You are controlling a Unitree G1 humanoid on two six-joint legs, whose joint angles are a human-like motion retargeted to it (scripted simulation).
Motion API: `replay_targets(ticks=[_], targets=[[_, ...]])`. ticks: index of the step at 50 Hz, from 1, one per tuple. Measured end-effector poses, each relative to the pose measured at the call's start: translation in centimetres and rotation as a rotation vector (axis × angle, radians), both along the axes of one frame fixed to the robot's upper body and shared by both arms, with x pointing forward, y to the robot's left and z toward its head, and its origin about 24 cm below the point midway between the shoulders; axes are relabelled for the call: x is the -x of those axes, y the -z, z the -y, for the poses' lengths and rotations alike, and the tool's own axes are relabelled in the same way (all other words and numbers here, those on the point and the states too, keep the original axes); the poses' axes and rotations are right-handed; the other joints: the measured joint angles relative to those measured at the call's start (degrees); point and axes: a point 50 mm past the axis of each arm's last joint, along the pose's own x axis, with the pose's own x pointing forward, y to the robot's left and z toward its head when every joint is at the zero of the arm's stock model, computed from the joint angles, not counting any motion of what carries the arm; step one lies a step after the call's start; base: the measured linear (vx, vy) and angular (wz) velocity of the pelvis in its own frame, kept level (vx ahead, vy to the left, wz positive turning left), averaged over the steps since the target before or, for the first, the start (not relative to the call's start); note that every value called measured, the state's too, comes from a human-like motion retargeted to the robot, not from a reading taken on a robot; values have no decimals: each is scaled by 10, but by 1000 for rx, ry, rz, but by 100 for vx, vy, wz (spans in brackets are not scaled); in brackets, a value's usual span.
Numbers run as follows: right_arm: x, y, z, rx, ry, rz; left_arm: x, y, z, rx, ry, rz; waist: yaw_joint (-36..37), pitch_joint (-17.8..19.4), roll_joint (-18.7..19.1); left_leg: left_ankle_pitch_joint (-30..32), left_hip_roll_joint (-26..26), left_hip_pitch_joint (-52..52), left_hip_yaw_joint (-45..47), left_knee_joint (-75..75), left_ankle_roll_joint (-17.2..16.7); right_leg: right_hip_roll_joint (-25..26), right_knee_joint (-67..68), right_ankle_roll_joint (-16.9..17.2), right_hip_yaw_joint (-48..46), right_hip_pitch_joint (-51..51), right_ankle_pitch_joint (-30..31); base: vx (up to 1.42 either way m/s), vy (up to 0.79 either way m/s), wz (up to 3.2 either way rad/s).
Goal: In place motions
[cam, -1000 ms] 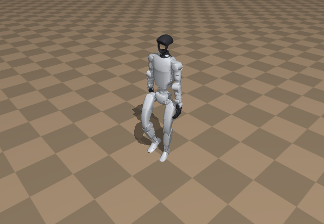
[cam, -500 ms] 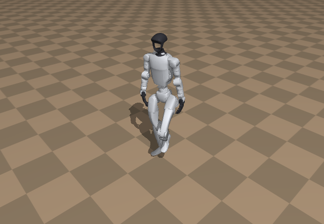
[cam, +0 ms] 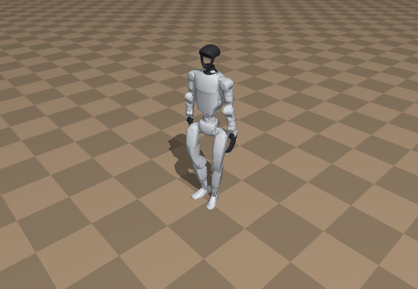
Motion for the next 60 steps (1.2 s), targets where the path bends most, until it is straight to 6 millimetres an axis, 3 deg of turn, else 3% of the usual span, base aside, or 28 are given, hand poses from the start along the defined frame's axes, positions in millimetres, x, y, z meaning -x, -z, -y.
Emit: replay_targets(ticks=[5,8,10,14,20,23,27,33,35,37,38,40,45,47,50,52,56,60], targets=[[3,0,-1,-69,78,15,-35,-1,-21,-58,86,103,42,0,6,-9,13,-11,-22,2,4,-25,145,5,1,-70,-2,-3,-7,-40],[-19,3,-6,-78,0,74,-54,-2,-24,-72,48,139,76,9,-2,-6,19,-13,22,-12,5,-61,346,33,72,-191,99,-21,-7,-129],[-34,5,-9,-90,-47,137,-58,-2,-24,-65,21,146,51,13,5,1,23,-20,18,-19,7,-43,468,44,123,-276,103,-18,-8,4],[-46,6,-19,-152,-120,176,-58,-3,-22,-29,40,112,5,8,38,11,46,-57,-1,-12,10,-40,677,30,114,-422,70,-13,-5,28],[-38,6,-19,-155,-95,131,-65,-2,-17,-17,126,141,-17,10,58,14,66,-84,-16,-3,7,-32,802,39,117,-526,55,-6,-1,16],[-27,5,-15,-130,-80,87,-66,-1,-11,0,127,153,-8,12,52,12,63,-75,-8,-4,6,-37,771,36,122,-499,54,1,0,-7],[-9,3,-10,-100,-72,24,-58,1,-2,22,98,139,18,6,37,8,57,-56,15,-10,4,-14,631,44,150,-404,61,9,1,-38],[14,0,-5,-61,-35,-29,-34,2,5,45,95,72,24,0,23,-2,37,-27,8,-7,1,8,228,61,153,-162,98,17,4,33],[20,-1,-5,-51,-15,-40,-24,1,5,46,100,37,3,0,19,-7,26,-19,-17,2,0,16,93,22,113,-68,-6,26,7,187],[26,-3,-3,-37,-12,-67,-9,0,4,50,87,-9,-80,-6,0,-4,-19,-9,-98,13,6,18,-34,-26,-86,13,20,32,8,290],[26,-4,0,-27,-18,-82,-3,-1,6,57,74,-30,-79,-14,-9,-5,-31,-8,-101,17,10,16,-53,-18,-68,18,37,16,11,-14],[12,-3,1,-24,-45,-75,-2,0,13,52,30,-45,42,-30,-10,-25,-7,-27,-3,32,6,-19,-33,24,39,-18,56,-6,13,-339],[-42,2,2,-65,-184,68,10,2,17,60,-125,37,26,-30,-4,-51,12,-84,33,139,3,-15,-30,9,67,-44,54,-6,9,-78],[-67,2,-3,-70,-206,146,3,2,18,94,-84,41,1,-15,0,-13,22,-135,37,229,6,-18,-27,5,68,-52,55,-23,13,63],[-97,1,-15,-105,-159,281,-11,3,8,47,2,48,2,15,-14,106,51,-229,53,397,8,-35,-27,15,59,-47,58,-28,10,35],[-103,0,-16,-135,-107,320,-15,2,1,37,64,72,36,17,-41,89,57,-309,87,534,37,-58,-31,16,70,-46,63,-7,12,-39],[-102,0,-14,-152,-72,291,-18,3,1,44,102,90,102,15,-66,16,146,-479,147,812,86,-64,-25,-4,100,-68,67,-3,9,-66],[-102,-1,-11,-119,-138,253,-14,3,12,84,16,92,156,36,-89,-29,215,-628,160,1003,101,-60,6,-27,155,-91,57,-9,3,-82]])
